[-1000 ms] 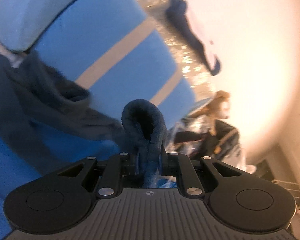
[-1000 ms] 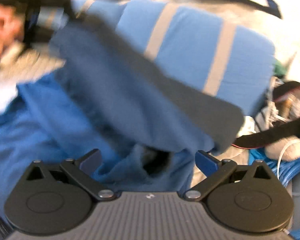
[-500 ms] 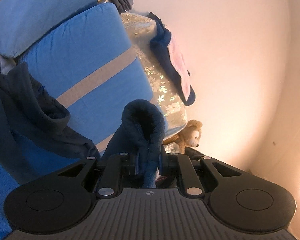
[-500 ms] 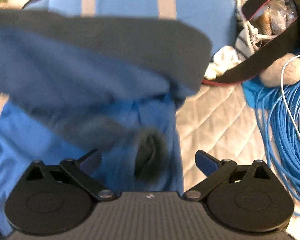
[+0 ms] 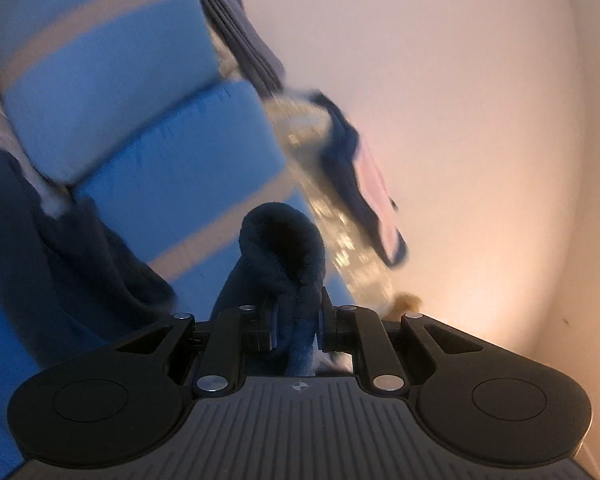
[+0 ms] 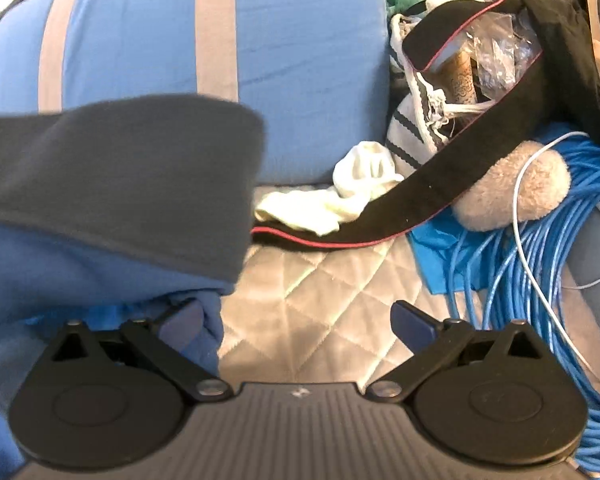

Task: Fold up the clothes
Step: 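Lift the cuff with the left gripper toward the cushions while the right gripper withdraws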

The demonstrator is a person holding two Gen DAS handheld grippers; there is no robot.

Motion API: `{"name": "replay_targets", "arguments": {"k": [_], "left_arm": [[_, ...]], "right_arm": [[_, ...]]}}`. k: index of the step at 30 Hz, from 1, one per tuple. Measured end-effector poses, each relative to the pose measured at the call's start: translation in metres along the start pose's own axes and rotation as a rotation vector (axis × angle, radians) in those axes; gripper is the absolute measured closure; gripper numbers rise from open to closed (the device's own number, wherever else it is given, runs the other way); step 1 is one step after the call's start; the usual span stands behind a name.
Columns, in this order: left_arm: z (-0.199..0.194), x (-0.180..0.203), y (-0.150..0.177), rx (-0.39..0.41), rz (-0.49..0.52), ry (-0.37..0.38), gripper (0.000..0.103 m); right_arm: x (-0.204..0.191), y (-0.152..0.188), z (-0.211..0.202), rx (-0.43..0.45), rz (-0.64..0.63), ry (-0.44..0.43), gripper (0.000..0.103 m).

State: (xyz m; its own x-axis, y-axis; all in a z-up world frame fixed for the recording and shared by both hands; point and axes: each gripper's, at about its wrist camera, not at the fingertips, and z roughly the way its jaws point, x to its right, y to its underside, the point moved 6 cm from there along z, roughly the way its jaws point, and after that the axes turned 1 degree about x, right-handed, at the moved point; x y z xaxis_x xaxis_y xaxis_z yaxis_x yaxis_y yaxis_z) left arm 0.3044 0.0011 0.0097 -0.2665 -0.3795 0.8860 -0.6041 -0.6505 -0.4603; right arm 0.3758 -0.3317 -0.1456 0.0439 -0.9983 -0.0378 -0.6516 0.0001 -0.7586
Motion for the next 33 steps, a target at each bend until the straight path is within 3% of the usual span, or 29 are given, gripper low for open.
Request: {"name": "replay_targets", "arguments": {"k": [4, 6, 10, 15, 19, 23, 24, 27, 30, 33], "left_arm": [[-0.011, -0.011, -0.017, 0.050, -0.052, -0.026, 0.090], [-0.011, -0.013, -0.020, 0.054, -0.085, -0.018, 0.090], [-0.009, -0.013, -0.021, 0.054, -0.131, 0.029, 0.090], [-0.006, -0.011, -0.017, 0.050, -0.202, 0.145, 0.090], [-0.001, -0.012, -0.013, 0.042, -0.259, 0.217, 0.090], [-0.002, -0.014, -0.015, 0.059, -0.244, 0.186, 0.090], [-0.002, -0.017, -0.015, 0.060, -0.243, 0.150, 0.090], [0.000, -0.027, -0.014, 0.041, -0.219, -0.002, 0.090], [0.005, -0.034, -0.007, 0.012, -0.197, -0.106, 0.090], [0.007, -0.040, -0.004, -0.016, -0.148, -0.214, 0.090]], "right_arm": [[0.015, -0.001, -0.003, 0.004, 0.080, 0.006, 0.000], [0.015, 0.003, -0.006, -0.005, 0.079, -0.039, 0.000], [-0.007, 0.011, -0.015, 0.004, -0.094, -0.086, 0.000], [-0.049, 0.009, -0.021, 0.048, -0.299, -0.122, 0.000], [-0.084, 0.006, -0.011, 0.074, -0.468, -0.092, 0.000], [-0.095, 0.001, 0.005, 0.079, -0.534, -0.037, 0.007], [-0.088, -0.006, 0.007, 0.068, -0.483, -0.041, 0.010], [-0.053, -0.028, 0.006, 0.018, -0.254, -0.123, 0.030], [-0.019, -0.041, 0.011, -0.052, -0.066, -0.217, 0.050], [0.009, -0.039, 0.023, -0.159, 0.163, -0.341, 0.055]]}}
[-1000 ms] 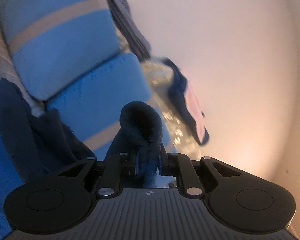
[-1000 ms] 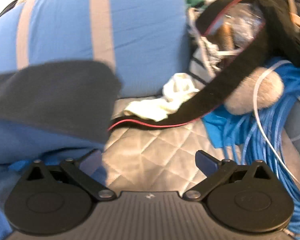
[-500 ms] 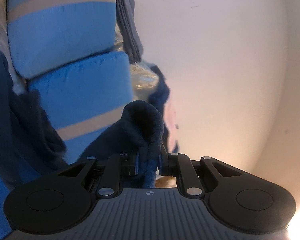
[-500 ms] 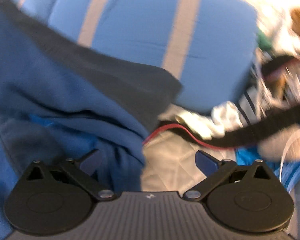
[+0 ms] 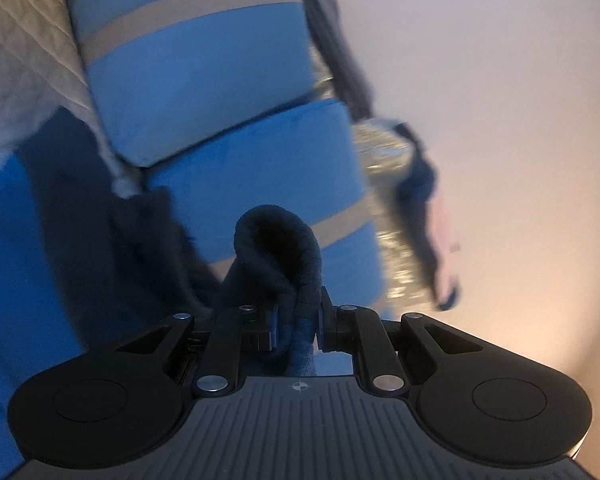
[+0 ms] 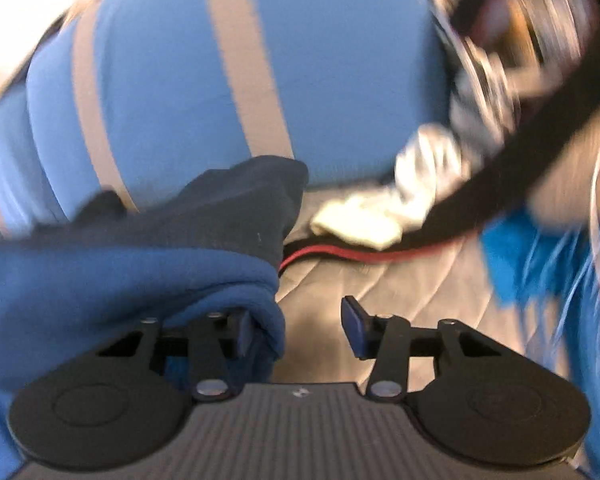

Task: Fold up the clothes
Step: 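Lift the cuff with the left gripper toward the cushions while the right gripper withdraws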

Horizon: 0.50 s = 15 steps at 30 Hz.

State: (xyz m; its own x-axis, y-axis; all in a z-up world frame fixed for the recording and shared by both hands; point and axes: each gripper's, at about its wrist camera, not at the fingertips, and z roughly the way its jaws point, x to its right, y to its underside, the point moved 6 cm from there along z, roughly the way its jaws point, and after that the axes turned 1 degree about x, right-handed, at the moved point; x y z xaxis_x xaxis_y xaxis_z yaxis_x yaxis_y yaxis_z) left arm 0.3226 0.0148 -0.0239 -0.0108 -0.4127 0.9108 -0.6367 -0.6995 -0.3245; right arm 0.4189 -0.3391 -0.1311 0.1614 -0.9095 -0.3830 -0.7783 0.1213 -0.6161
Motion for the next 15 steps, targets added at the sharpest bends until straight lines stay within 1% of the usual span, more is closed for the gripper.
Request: {"name": "replay_targets", "arguments": {"k": [1, 2, 3, 4, 5, 6, 7, 8, 10, 12, 15], "left_arm": [[0.001, -0.002, 0.001, -0.009, 0.009, -0.024, 0.090], [0.002, -0.004, 0.002, -0.019, 0.014, -0.043, 0.090], [0.003, -0.006, 0.004, -0.029, 0.015, -0.052, 0.090], [0.003, -0.008, 0.005, -0.038, 0.012, -0.052, 0.090], [0.003, -0.010, 0.006, -0.046, 0.009, -0.051, 0.090], [0.004, -0.010, 0.007, -0.050, 0.009, -0.049, 0.090], [0.006, -0.009, 0.007, -0.054, 0.010, -0.047, 0.090], [0.008, -0.007, 0.007, -0.055, 0.016, -0.042, 0.090], [0.005, -0.005, 0.009, -0.055, 0.024, -0.024, 0.090], [0.005, -0.002, 0.011, -0.056, 0.018, 0.020, 0.090], [0.003, 0.004, 0.011, -0.049, -0.020, 0.119, 0.090]], "right_arm": [[0.011, -0.001, 0.002, -0.032, 0.095, -0.047, 0.054], [0.022, -0.001, 0.004, -0.062, 0.188, -0.091, 0.052], [0.031, 0.001, 0.004, -0.075, 0.262, -0.111, 0.048], [0.036, 0.004, 0.004, -0.091, 0.304, -0.109, 0.038], [0.041, 0.007, 0.003, -0.104, 0.337, -0.101, 0.037], [0.039, 0.010, -0.002, -0.097, 0.304, -0.062, 0.034], [0.034, 0.013, -0.007, -0.081, 0.236, -0.021, 0.024], [0.029, 0.016, -0.012, -0.066, 0.168, 0.019, 0.020], [0.015, 0.023, -0.025, -0.020, 0.042, 0.080, 0.019], [-0.001, 0.031, -0.038, 0.036, -0.076, 0.122, 0.019], [-0.038, 0.045, -0.052, 0.100, -0.291, 0.119, 0.019]]}}
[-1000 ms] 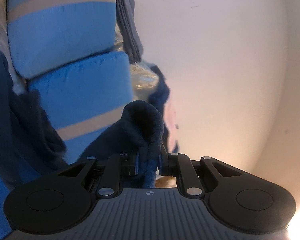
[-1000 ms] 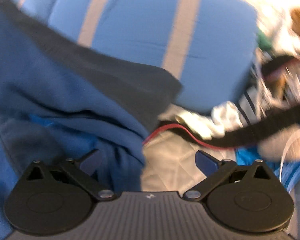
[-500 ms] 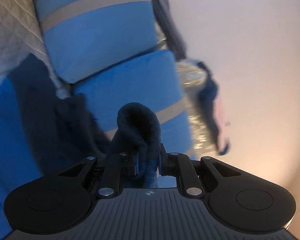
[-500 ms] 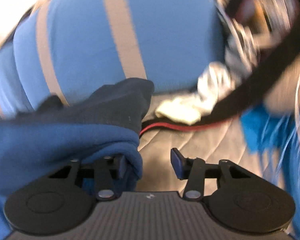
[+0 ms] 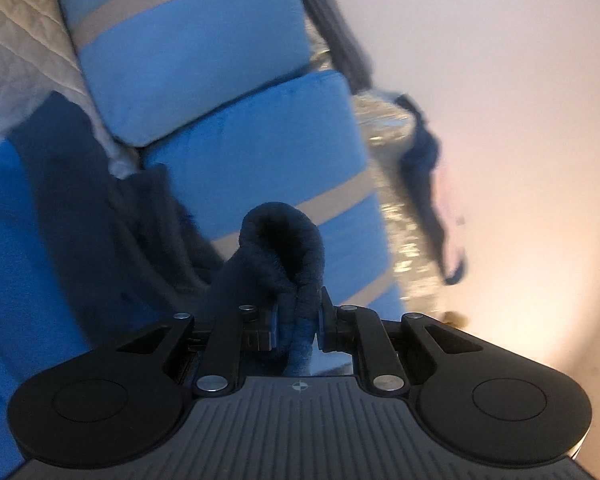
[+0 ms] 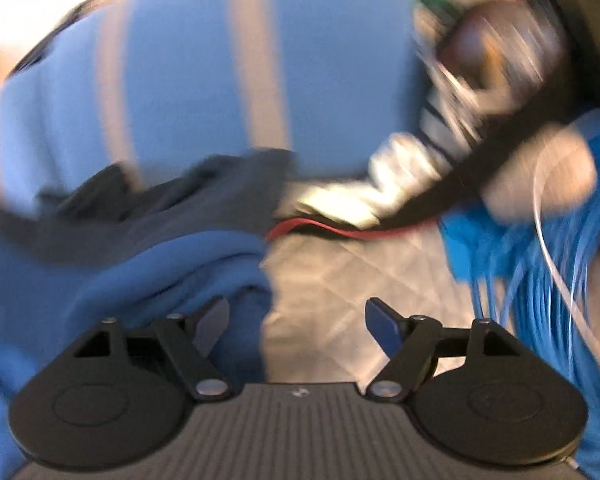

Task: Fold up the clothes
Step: 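Lift the cuff with the left gripper toward the cushions while the right gripper withdraws, then grasp the hoodie fabric with the right gripper while the left gripper holds the cuff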

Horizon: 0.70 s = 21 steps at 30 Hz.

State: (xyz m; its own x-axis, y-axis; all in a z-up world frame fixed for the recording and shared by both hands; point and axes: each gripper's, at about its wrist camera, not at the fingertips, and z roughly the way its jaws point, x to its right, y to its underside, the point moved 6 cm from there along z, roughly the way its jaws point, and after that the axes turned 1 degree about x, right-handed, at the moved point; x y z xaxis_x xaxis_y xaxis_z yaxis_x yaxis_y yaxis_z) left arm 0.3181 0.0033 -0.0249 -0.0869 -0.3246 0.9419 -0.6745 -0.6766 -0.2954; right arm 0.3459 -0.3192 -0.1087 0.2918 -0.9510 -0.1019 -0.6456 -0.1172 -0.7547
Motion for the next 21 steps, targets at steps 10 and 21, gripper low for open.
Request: {"name": "replay_targets", "arguments": {"k": [10, 21], "left_arm": [[-0.006, 0.003, -0.004, 0.046, -0.125, 0.152, 0.090], [-0.010, 0.002, -0.006, 0.048, -0.127, 0.139, 0.090]], "right_arm": [[-0.150, 0.032, -0.045, 0.267, -0.760, -0.050, 0.024], [-0.212, 0.068, -0.029, 0.251, -0.992, -0.090, 0.038]]}}
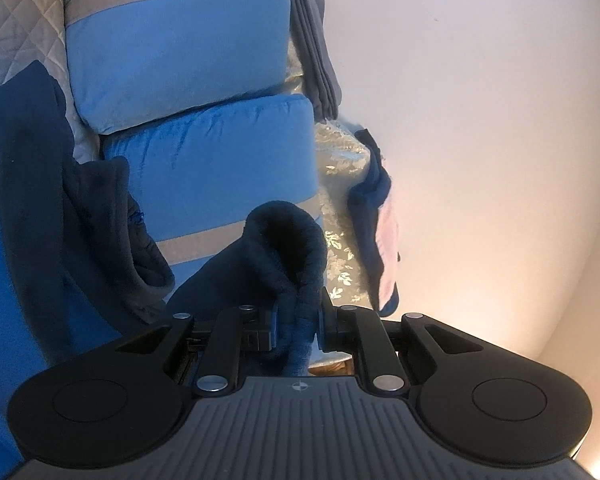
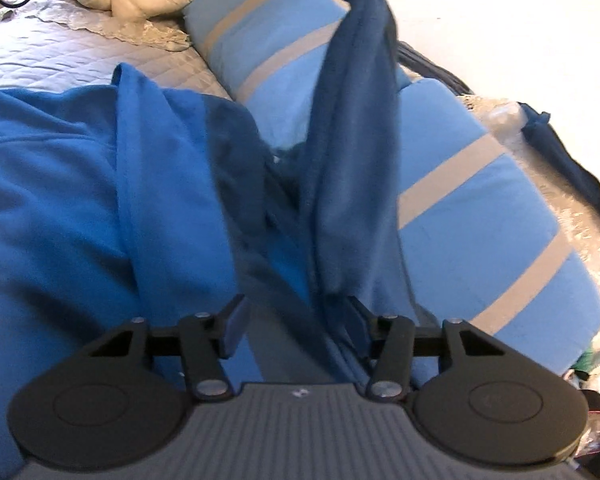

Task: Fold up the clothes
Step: 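Grasp the hoodie fabric with the right gripper while the left gripper holds the cuff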

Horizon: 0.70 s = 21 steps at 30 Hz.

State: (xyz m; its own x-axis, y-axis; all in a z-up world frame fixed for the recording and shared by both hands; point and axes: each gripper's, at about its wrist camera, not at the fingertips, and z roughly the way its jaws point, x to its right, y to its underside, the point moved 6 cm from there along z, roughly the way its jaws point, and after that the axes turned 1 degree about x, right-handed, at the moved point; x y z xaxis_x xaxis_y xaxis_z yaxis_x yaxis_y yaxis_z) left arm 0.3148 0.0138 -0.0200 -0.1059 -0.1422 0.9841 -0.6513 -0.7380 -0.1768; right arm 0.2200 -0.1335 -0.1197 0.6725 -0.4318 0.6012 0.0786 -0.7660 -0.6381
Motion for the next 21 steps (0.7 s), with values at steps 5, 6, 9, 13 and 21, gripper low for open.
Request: {"name": "replay_targets", "arguments": {"k": [5, 6, 9, 13, 21], "left_arm": [[-0.001, 0.000, 0.000, -0.005, 0.010, -0.002, 0.090], [-0.001, 0.000, 0.000, -0.006, 0.009, -0.001, 0.090], [-0.002, 0.000, 0.000, -0.005, 0.010, -0.002, 0.090], [-0.002, -0.002, -0.001, 0.002, 0.006, -0.015, 0.090], [-0.003, -0.007, -0.002, 0.001, -0.007, -0.033, 0.090]], "right_arm": [[0.003, 0.000, 0.018, -0.024, 0.011, 0.016, 0.038], [0.006, -0.001, 0.020, -0.024, 0.020, 0.020, 0.038], [0.010, -0.003, 0.026, -0.024, 0.024, 0.031, 0.039], [0.015, -0.006, 0.031, -0.027, 0.027, 0.051, 0.047], [0.008, -0.012, 0.011, 0.015, 0.000, 0.090, 0.047]]}}
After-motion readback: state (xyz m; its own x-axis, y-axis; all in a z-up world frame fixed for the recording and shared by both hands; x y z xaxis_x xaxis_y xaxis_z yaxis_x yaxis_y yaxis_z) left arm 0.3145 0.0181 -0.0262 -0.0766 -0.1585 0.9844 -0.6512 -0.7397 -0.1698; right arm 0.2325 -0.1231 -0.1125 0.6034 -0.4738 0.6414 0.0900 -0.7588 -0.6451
